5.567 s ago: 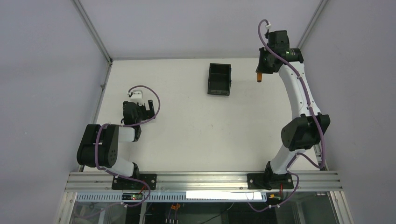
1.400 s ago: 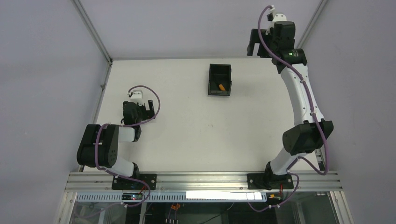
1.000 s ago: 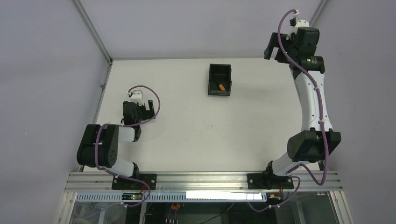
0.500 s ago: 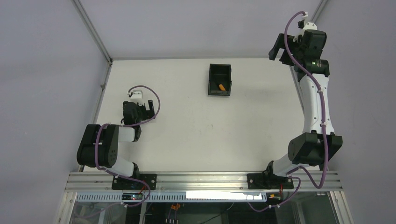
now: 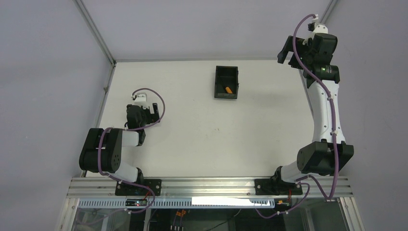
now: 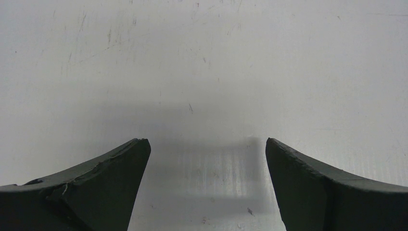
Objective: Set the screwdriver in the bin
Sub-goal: Reset both arms
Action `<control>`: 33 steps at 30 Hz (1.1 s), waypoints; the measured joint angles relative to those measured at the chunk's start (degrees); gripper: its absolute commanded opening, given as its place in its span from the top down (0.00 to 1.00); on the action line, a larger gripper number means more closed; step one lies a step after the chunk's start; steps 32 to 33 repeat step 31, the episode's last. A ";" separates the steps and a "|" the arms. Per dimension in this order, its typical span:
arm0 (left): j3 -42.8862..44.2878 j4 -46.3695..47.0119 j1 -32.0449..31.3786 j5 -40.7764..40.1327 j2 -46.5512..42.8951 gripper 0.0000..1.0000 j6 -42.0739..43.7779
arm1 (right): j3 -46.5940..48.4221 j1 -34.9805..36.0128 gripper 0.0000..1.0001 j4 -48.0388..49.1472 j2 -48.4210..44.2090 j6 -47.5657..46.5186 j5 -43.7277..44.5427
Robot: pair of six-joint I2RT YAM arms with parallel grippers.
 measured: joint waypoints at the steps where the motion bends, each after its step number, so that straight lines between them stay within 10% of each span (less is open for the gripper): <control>1: 0.00 0.00 0.00 0.00 0.00 0.01 0.00 | 0.00 0.00 0.01 0.15 -0.04 -0.02 0.02; 33: 0.00 0.00 0.00 0.00 0.00 0.01 0.00 | -2.71 0.00 0.01 2.71 -0.52 0.04 0.44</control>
